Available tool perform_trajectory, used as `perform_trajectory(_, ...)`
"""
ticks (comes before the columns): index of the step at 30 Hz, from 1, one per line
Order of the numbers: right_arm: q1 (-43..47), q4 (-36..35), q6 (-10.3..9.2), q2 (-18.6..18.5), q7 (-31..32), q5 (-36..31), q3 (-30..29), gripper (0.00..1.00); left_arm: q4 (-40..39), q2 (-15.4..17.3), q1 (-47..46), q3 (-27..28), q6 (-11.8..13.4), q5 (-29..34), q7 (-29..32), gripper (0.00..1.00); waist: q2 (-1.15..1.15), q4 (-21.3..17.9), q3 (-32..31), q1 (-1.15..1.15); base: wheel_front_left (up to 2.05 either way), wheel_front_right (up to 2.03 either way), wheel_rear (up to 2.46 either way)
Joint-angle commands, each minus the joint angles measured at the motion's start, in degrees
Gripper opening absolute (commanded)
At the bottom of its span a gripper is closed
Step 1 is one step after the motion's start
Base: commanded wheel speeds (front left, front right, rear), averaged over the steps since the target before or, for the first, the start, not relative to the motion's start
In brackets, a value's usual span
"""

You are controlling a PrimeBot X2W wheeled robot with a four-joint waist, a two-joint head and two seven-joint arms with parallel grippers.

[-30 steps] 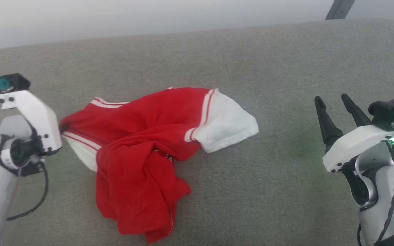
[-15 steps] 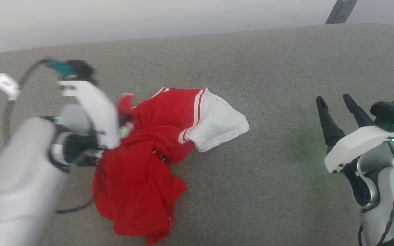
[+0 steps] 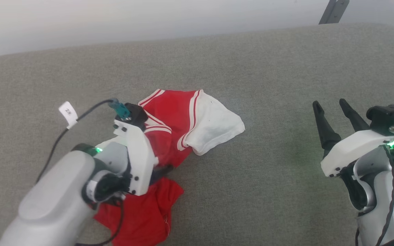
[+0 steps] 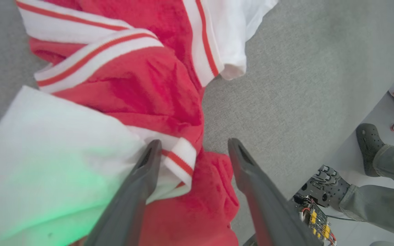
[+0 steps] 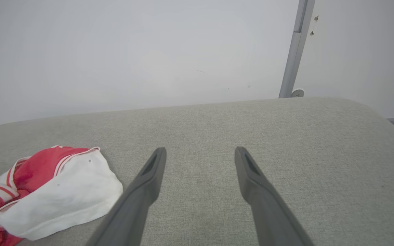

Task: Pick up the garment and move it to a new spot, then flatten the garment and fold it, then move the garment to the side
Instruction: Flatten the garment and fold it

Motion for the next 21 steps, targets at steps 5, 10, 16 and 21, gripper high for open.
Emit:
perform_trajectory(5, 0.74, 0.42, 0.02, -0.02, -0.35, -0.23, 0.3, 1.0, -1.59, 2.77, -1.94, 1.38, -0.24, 0.17, 1.35, 1.0, 0.0, -0.03, -0.7, 0.0, 0.0, 0.0, 0.0)
perform_trajectory(10, 1.0, 0.59, 0.02, 0.11, -0.62, 0.07, 0.41, 1.0, -2.99, 4.73, -3.9, 2.8, 1.03, -0.07, 2.81, 1.0, 0.0, -0.36, -1.09, 0.0, 0.0, 0.0, 0.0)
perform_trajectory(16, 0.45, 0.44, 0.02, -0.03, -0.73, 0.43, 0.62, 1.0, -1.92, 6.78, -6.17, 2.98, 1.93, 2.85, 2.71, 1.0, 0.0, -1.09, -0.44, 0.0, 0.0, 0.0, 0.0)
perform_trajectory(21, -0.42, 0.44, 0.02, -0.25, -0.79, 0.52, 0.8, 1.0, 4.42, 6.94, -6.88, 2.3, 1.18, 3.81, 1.56, 1.0, 0.0, -2.26, 1.09, 0.0, 0.0, 0.0, 0.0)
